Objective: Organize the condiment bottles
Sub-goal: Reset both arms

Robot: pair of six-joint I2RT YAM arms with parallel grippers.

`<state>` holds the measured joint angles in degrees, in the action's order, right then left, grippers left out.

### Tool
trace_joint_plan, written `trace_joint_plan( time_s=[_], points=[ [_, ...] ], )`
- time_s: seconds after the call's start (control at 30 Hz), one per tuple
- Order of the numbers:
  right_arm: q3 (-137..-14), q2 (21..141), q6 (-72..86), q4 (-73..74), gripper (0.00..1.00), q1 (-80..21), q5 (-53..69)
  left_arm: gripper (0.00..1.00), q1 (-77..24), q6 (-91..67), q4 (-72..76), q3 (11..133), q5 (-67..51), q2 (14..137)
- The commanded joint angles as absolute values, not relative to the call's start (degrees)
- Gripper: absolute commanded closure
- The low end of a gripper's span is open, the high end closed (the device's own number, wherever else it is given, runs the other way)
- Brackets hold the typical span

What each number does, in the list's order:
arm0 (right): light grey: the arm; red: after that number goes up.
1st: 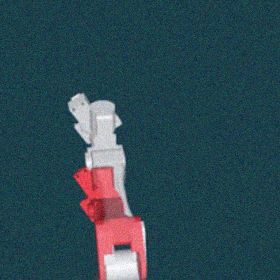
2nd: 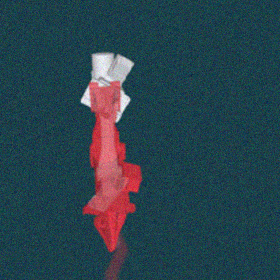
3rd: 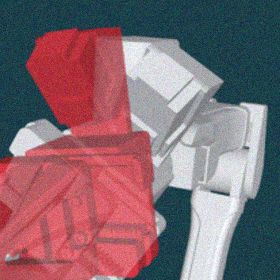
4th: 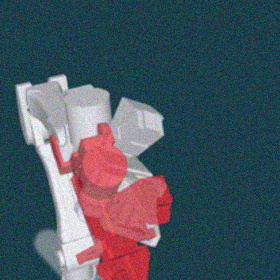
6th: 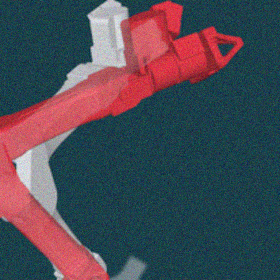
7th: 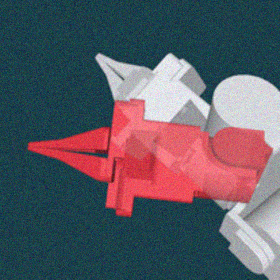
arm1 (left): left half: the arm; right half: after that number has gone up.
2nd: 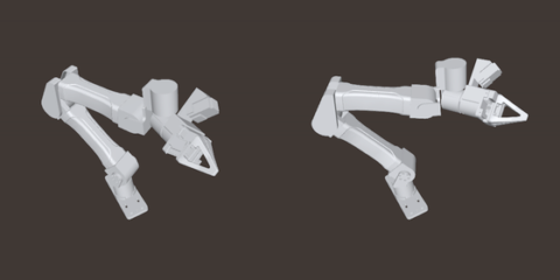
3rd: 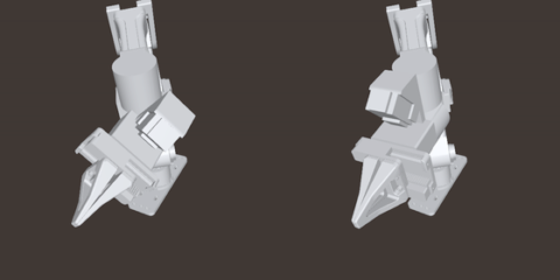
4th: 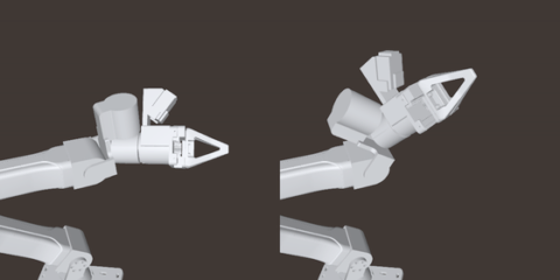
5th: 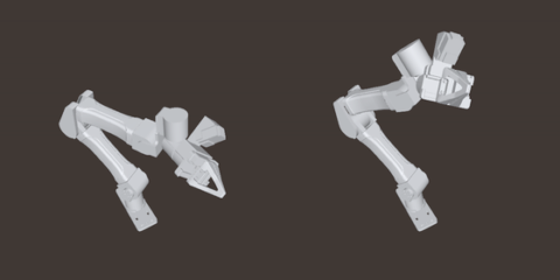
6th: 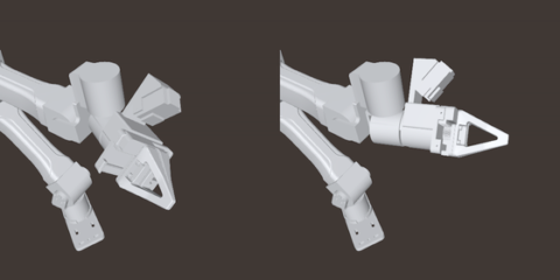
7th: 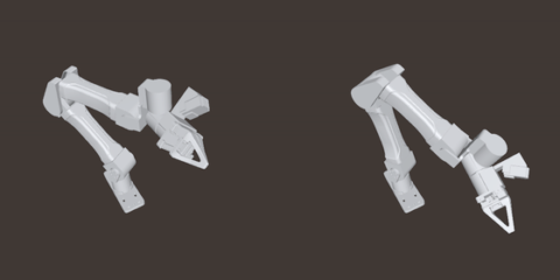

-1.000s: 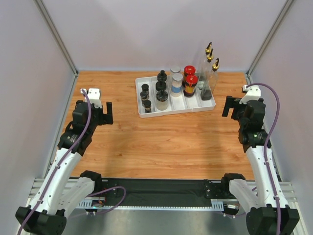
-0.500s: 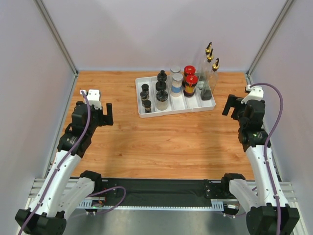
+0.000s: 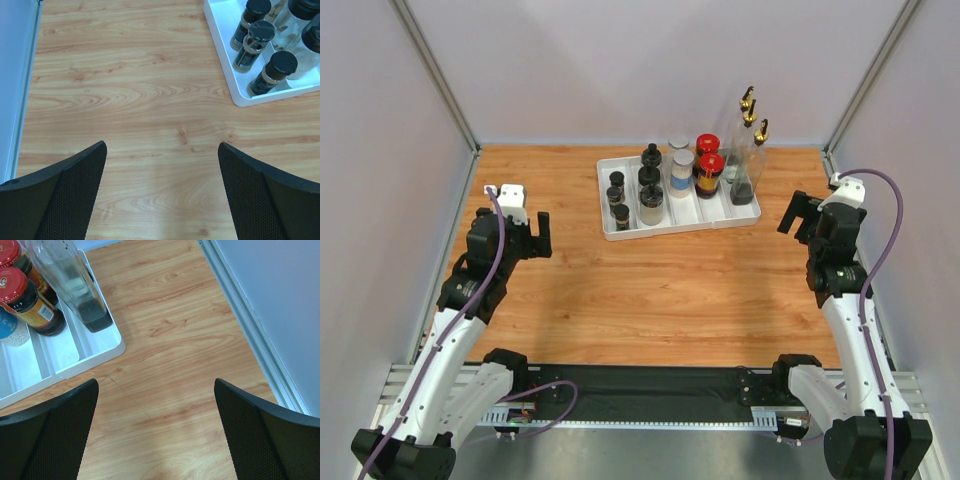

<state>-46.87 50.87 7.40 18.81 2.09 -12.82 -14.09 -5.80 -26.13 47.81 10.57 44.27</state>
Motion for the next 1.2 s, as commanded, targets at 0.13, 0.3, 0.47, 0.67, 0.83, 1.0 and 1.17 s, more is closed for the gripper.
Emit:
trace_joint_plan(
  time_s=[0.13,0.3,0.47,0.67,0.83,1.0,1.17],
  points=[
    [-48.69,51.24,9.14,18.19,0.00,2.37,-15.12,0.00,-13.62,-5.19,-24.00,47.64,9.67,43.33],
    [-48.69,51.42,9.23,18.28,0.00,2.37,-15.12,0.00,-13.62,-5.27,-23.99,47.64,9.58,43.33],
    [-48.60,51.42,9.23,18.19,0.00,2.37,-15.20,0.00,-13.62,-5.27,-23.99,47.64,9.49,43.15],
    [-48.60,51.59,9.23,18.19,0.00,2.37,-15.03,0.00,-13.62,-5.27,-23.91,47.64,9.32,43.07],
    [-48.60,51.59,9.32,18.28,0.00,2.37,-15.03,0.00,-13.62,-5.19,-23.99,47.55,9.32,43.15],
    [-48.60,51.77,9.32,18.28,0.00,2.37,-14.94,0.00,-13.62,-5.19,-23.99,47.46,9.23,43.15],
    [-48.60,51.85,9.40,18.19,0.00,2.37,-15.03,0.00,-13.62,-5.27,-23.91,47.46,9.14,43.15]
  ],
)
